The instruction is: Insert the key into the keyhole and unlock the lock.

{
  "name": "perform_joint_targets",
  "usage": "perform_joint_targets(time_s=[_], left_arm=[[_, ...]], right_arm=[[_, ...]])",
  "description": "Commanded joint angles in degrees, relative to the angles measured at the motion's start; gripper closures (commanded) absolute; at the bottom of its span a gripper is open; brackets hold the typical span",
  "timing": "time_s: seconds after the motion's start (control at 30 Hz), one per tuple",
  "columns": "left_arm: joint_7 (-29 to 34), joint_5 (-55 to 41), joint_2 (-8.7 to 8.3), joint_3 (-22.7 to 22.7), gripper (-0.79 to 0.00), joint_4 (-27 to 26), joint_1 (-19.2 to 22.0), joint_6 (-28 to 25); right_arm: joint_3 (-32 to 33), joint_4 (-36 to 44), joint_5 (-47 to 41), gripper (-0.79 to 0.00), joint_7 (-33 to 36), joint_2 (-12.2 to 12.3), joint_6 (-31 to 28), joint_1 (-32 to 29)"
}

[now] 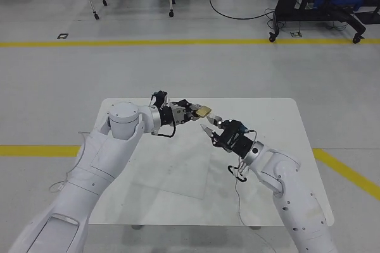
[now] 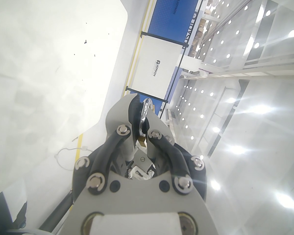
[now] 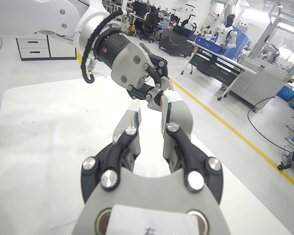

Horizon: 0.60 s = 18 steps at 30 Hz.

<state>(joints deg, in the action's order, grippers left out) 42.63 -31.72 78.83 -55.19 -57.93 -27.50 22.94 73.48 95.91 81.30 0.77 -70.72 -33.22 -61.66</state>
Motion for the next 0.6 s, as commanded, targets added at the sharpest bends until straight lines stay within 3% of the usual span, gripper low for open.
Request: perform_joint_targets(time_s=[0.0,0.27,0.37,0.4,0.5,0.57], left_arm=[[0.14,0.39,-0.06,-0.14,0.0,-0.08,-0.05,-0.16],[3.34,2.92,-0.43,0.11,0.0,-0.13,0.2,0.67],[4.92,4.3,-0.46,0.8,0.0,-0.06,0.74,1.26],[5.3,4.59,-0.46,0.95,0.0,0.02,0.89,1.31],[5.6,5.02,-0.42,1.16,0.0,0.21,1.1,1.4],[5.68,5.19,-0.41,1.19,0.0,0.19,1.1,1.36]], right_arm=[[1.36,0.27,-0.58,-0.225,-0.28,0.2,0.33,-0.32],[1.77,-0.35,4.2,-0.372,2.39,0.77,-0.04,0.09],[0.37,-1.54,5.87,-0.366,3.02,0.7,0.23,1.31],[0.12,-1.8,6.09,-0.354,2.99,0.68,0.38,1.57],[-0.32,-2.18,6.28,-0.219,2.59,0.69,0.45,1.98],[-0.42,-2.25,6.39,-0.055,2.57,0.72,0.55,2.07]])
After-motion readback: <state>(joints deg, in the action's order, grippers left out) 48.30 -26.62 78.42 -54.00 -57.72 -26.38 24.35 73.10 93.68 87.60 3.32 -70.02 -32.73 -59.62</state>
